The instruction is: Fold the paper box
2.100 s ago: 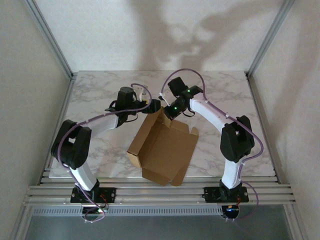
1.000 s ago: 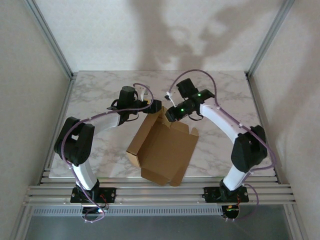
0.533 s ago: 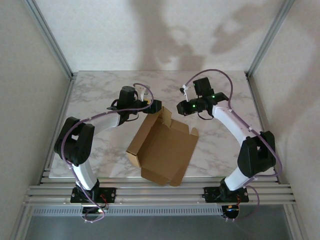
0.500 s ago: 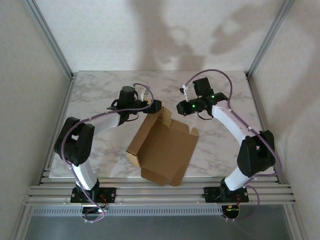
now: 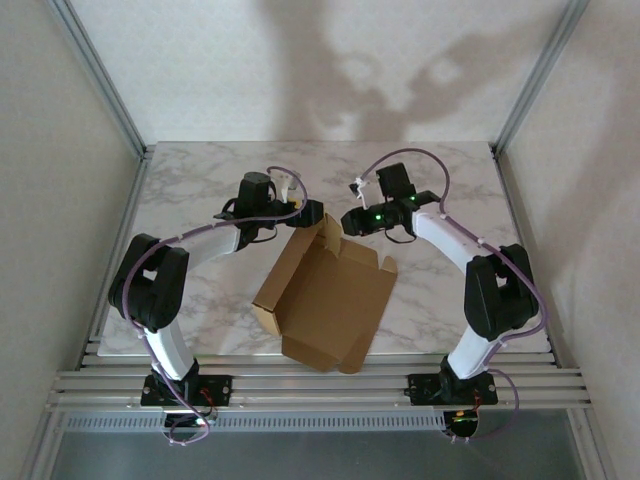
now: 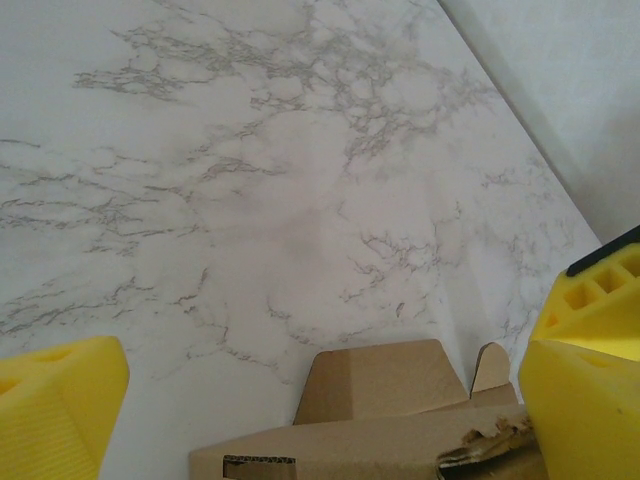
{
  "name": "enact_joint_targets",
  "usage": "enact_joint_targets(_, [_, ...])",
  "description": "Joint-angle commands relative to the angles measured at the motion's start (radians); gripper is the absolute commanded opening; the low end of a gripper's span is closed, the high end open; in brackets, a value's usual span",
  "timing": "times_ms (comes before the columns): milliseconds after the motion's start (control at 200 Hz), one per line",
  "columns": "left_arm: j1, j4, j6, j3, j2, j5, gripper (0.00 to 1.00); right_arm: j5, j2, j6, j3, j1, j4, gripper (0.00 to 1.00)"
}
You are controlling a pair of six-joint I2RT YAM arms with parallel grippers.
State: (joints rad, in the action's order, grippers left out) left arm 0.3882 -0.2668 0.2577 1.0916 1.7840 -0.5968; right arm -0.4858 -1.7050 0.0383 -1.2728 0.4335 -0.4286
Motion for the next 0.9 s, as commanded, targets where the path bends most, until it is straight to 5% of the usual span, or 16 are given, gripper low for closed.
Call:
enact_joint_targets(0, [-0.003,0.059,-0.016,0.016,0.017,-0.025,0.99,-0.053,-0.024,-0.008,0.021,0.026,0.042,0.33])
enact_joint_targets(536, [-0.005,0.092,-0.034,0.061,0.062,-0.089,0.99,-0.011,-0.04,0.058,0.14,0.103,0.307,0.49])
enact_joint_targets(896, [-0.017,0.212,-0.103,0.182,0.136,-0.197,0.99,0.237,-0.034,0.064,0.238,0.133,0.524,0.48])
